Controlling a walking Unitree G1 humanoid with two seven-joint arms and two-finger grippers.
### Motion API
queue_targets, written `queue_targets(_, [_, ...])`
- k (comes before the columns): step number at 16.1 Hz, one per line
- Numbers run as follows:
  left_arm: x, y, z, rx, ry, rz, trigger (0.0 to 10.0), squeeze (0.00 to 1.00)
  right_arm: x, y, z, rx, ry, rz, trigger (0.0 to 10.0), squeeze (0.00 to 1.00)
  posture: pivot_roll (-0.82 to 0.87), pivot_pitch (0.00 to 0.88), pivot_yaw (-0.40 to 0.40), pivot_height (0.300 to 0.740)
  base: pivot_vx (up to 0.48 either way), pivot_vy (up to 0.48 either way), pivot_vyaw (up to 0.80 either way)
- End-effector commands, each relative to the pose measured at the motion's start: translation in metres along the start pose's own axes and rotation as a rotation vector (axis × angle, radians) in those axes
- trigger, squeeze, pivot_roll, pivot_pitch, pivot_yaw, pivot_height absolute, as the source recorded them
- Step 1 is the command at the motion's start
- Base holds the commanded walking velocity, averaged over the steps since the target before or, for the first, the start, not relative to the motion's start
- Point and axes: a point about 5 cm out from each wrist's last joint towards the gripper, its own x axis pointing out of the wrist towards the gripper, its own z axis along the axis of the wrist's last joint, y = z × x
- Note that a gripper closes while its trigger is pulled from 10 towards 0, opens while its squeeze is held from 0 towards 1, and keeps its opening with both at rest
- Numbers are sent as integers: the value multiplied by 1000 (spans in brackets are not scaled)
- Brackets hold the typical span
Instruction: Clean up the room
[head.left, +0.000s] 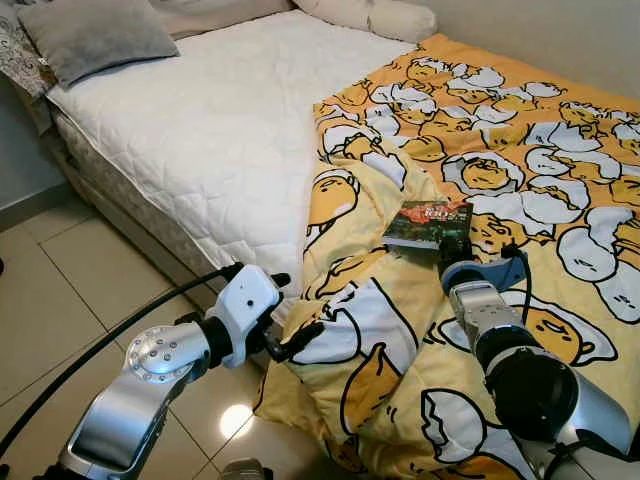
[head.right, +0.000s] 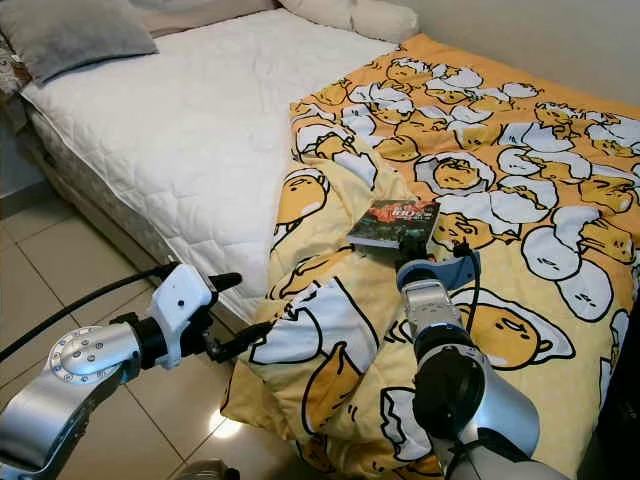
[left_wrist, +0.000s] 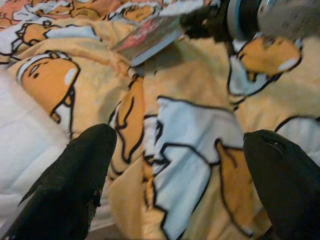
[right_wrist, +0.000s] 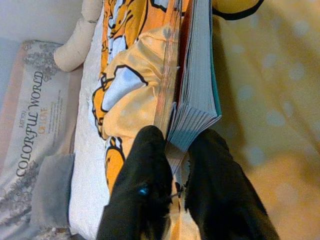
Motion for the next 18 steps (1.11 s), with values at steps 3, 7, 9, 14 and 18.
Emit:
queue_targets(3, [-1, -2, 1, -19, 1, -56, 10000, 682, 1, 4, 0, -22, 15, 1, 0, 0, 222, 0, -39, 740, 0, 0, 0])
queue_targets(7, [0, 2, 1, -14, 1, -43, 10000, 682, 0, -1, 1, -19, 34, 5, 0, 0, 216, 0, -50, 740, 0, 0, 0])
queue_targets(9, [-2, 4, 0, -10, 0, -16, 10000, 686, -2, -8, 9, 9, 56, 24, 0, 0, 211, 0, -62, 740, 0, 0, 0])
queue_targets(14, [-6, 2, -3, -7, 4, 1, 10000, 686, -15, -32, 14, 109, 170, 43, 0, 0, 188, 0, -73, 740, 0, 0, 0])
queue_targets(18, [-5, 0, -4, -6, 4, -3, 10000, 682, -42, -63, -6, 14, 404, 16, 0, 0, 166, 0, -65, 740, 0, 0, 0])
